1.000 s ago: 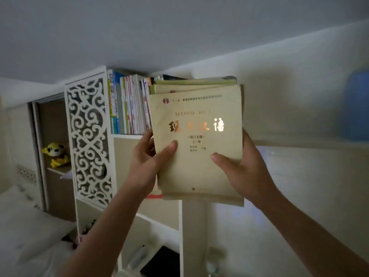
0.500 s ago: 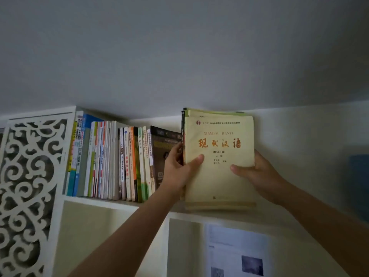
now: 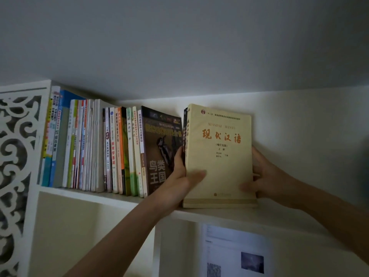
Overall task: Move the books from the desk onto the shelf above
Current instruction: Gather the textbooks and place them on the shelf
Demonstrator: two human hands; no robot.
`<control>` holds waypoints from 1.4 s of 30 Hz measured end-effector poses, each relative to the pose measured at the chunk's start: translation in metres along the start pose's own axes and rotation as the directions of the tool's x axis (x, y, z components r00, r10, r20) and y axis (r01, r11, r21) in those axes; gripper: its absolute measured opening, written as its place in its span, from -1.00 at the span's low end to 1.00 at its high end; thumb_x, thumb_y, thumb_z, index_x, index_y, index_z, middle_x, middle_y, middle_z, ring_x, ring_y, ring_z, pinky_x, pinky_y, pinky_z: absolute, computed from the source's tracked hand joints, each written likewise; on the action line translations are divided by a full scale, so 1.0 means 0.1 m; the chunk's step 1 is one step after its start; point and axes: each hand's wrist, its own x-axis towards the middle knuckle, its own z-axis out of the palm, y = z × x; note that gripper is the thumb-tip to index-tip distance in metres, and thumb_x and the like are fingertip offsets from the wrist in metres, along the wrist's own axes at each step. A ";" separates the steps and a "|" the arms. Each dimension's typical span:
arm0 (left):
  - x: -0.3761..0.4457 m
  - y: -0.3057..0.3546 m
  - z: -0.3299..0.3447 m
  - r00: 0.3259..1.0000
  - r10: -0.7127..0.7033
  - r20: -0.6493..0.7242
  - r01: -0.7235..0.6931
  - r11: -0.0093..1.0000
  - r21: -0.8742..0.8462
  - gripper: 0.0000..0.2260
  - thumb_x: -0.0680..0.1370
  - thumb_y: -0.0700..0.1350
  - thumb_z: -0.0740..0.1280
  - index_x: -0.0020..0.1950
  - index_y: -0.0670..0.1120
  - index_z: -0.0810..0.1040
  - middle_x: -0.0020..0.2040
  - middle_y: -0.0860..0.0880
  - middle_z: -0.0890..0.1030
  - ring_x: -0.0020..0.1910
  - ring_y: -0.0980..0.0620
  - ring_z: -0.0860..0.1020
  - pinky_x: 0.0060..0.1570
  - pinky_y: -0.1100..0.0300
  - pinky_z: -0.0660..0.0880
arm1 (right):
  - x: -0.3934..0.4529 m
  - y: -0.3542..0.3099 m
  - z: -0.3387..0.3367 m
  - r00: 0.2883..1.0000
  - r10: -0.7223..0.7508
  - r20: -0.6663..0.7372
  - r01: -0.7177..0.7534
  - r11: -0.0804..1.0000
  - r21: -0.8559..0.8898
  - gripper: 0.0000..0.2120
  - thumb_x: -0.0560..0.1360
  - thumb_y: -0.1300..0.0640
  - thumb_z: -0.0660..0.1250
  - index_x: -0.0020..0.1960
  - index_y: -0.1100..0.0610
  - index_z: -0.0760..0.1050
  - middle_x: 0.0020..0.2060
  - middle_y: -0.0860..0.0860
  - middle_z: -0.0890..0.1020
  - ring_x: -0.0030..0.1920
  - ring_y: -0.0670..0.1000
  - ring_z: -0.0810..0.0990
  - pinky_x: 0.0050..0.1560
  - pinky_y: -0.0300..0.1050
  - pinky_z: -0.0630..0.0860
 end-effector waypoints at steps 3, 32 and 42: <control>-0.02 0.00 0.03 0.999 0.036 -0.021 -0.034 0.998 0.057 -0.14 0.55 -0.09 0.37 0.49 0.30 -0.26 0.41 0.04 0.37 0.37 -0.03 0.39 0.33 -0.06 0.41 | 0.12 0.00 0.02 0.999 -0.001 0.032 0.001 1.000 -0.009 0.03 0.35 0.51 0.41 0.37 -0.48 0.13 0.17 0.04 0.62 0.15 0.16 0.62 -0.04 0.37 0.57; -0.41 -0.09 -0.81 0.860 0.470 -0.199 -0.038 0.448 0.893 0.00 0.21 0.43 0.29 0.57 0.06 0.10 0.55 0.16 0.09 0.49 0.12 0.03 0.43 -0.04 0.11 | 0.64 -0.35 1.08 0.955 -0.029 0.296 0.157 0.895 -0.418 0.33 0.04 -0.48 0.49 0.52 -0.21 -0.28 0.53 -0.22 0.08 0.49 -0.15 0.16 0.50 -0.07 0.19; -0.28 -0.24 -1.08 0.878 0.476 -0.049 -0.148 0.368 0.918 -0.09 0.35 0.35 0.31 0.57 0.06 0.00 0.55 0.28 -0.08 0.48 0.19 -0.08 0.42 -0.01 0.09 | 0.70 -0.27 1.26 0.990 -0.037 0.136 0.103 0.847 -0.521 0.33 0.18 -0.28 0.55 0.51 -0.12 -0.42 0.55 -0.09 0.05 0.51 -0.03 0.14 0.46 -0.12 0.20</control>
